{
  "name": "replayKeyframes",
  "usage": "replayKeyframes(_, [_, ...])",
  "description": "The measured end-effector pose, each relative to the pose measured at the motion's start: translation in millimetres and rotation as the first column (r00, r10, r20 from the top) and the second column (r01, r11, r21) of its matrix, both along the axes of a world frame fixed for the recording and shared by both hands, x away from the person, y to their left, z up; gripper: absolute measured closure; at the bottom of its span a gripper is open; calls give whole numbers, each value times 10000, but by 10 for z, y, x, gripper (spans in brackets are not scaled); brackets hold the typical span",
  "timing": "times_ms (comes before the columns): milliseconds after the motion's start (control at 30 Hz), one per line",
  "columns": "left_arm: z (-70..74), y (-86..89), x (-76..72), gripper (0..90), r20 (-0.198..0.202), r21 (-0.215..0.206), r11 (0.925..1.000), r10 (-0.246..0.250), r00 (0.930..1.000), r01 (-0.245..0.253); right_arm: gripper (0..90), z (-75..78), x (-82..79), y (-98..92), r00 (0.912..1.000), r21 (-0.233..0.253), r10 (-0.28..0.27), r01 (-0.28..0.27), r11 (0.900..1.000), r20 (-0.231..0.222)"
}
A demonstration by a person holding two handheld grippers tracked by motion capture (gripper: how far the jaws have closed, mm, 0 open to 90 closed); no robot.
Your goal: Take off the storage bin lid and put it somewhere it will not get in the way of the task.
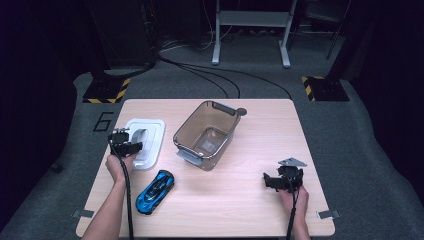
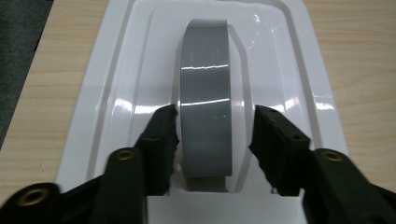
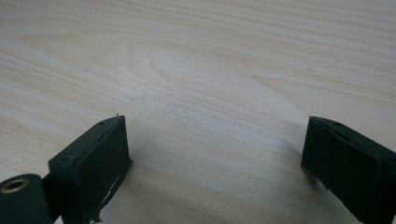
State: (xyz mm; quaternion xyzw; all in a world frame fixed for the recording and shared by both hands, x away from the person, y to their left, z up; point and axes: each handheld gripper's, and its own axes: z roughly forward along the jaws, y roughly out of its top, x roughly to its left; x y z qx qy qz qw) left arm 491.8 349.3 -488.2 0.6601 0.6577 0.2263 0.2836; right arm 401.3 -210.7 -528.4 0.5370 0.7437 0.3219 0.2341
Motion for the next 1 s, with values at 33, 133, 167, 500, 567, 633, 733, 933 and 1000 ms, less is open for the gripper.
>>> replayKeyframes(33, [8, 0, -7, 409, -11, -24, 10000, -52, 10000, 52, 65, 0, 0, 0, 10000, 2, -1, 1, 10000, -1])
replayKeyframes(133, [54, -5, -55, 313, 41, -44, 9997, -230, 9997, 230, 65, -1, 1, -1, 10000, -6, 7, -7, 10000, 2])
replayKeyframes(167, [74, -9, -77, 286, 70, -9, 9995, -330, 9994, 330, 65, -1, 0, 0, 10000, -16, -9, 9, 10000, 10])
replayKeyframes(500, [177, -50, -286, 83, 218, 120, 9912, -1317, 9911, 1315, 65, -1, 1, -1, 10000, -6, 3, -3, 10000, 10])
replayKeyframes(567, [187, -70, -329, 58, 315, 141, 9891, -1471, 9886, 1468, 65, -1, 2, -1, 10000, -21, 16, -16, 10000, 13])
replayKeyframes(633, [196, -84, -376, 38, 218, 183, 9856, -1683, 9855, 1679, 65, -1, 2, -1, 10000, -19, 13, -13, 10000, 14])
replayKeyframes(733, [185, -115, -448, 5, 105, 222, 9807, -1947, 9808, 1945, 64, -1, 2, -1, 10000, -26, 19, -19, 10000, 16])
replayKeyframes(933, [156, -184, -572, 0, 8, 469, 9724, -2287, 9735, 2284, 39, -1, 4, 11, 9999, -76, -136, 136, 9999, 8])
replayKeyframes(1000, [148, -223, -613, 0, 102, 503, 9712, -2338, 9722, 2330, 40, -1, 5, 10, 9999, -64, -112, 112, 9999, -6])
